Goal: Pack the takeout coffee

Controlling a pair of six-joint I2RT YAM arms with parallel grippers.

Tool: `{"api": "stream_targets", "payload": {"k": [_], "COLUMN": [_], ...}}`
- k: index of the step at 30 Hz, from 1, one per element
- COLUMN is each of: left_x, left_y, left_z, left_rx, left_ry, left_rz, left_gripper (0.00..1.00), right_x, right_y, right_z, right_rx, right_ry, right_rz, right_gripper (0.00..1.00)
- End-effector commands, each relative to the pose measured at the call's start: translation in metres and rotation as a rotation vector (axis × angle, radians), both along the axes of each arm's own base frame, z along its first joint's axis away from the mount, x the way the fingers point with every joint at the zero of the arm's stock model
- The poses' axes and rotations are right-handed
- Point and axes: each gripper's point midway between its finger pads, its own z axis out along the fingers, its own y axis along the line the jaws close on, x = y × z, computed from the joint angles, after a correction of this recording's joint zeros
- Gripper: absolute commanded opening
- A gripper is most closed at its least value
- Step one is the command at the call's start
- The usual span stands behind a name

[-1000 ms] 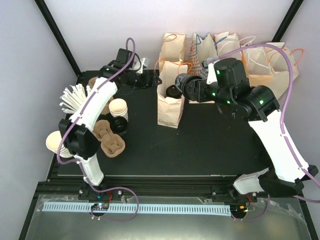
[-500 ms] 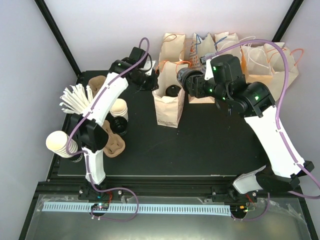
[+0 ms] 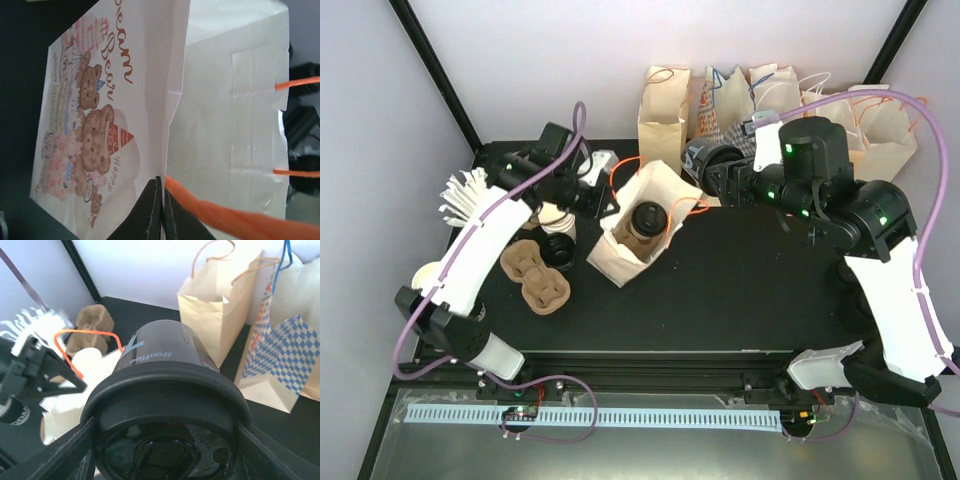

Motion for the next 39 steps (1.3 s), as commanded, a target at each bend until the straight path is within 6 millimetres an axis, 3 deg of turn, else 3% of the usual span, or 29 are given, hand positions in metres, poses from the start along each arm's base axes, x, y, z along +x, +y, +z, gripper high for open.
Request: {"api": "stream_targets", "payload": {"k": [1,7,14,20,25,34,35,39], "left_x": [-0.031,-0.057,-0.058,-0.050,-0.065,-0.080,-0.084,-0.092], "left_y": [-0.025,-0.034,-0.035,-0.042,-0.058,-0.070,-0.068,-0.072], "left_z": [0.005,0.003,0.001,0.010,0.016,0.006,0.013,0.010], "left_rx": [-0.142,-0.163,-0.166,-0.161,-0.153,-0.179,-0.196,-0.234], "left_ry": [-0.021,-0.083,-0.101,-0.173,-0.265,-0.305,-0.329,-0.309], "left_rz": [-0.128,-0.184,-0.195,-0.236,-0.347,-0.387,-0.389,-0.411], "left_gripper": [0.01,0.02,0.01,0.02,0.02,0.02,0.02,0.02], "right_x": [-0.016,-0.035,-0.075,-0.110,-0.101,-0.082,-0.081,-0.093], "right_y": [0.011,0.034,0.032,0.031,0.035,0.045,0.046,0.056], "right_z": [0.008,-0.042,-0.096,-0.123,-0.142,-0.167,-0.170,-0.177], "right_rx": [0.040,-0.026,0.000,0.071,0.070,-0.029,-0.042,-0.098], "right_ry": [0.023,0.271,0.538,0.708,0.663,0.552,0.544,0.438], "right_rz": [0.096,0.240,0.270,0.288,0.248,0.146,0.140,0.178], "right_gripper": [0.59,0.55,0.54,0.50,0.47,0.46,0.46,0.46]}}
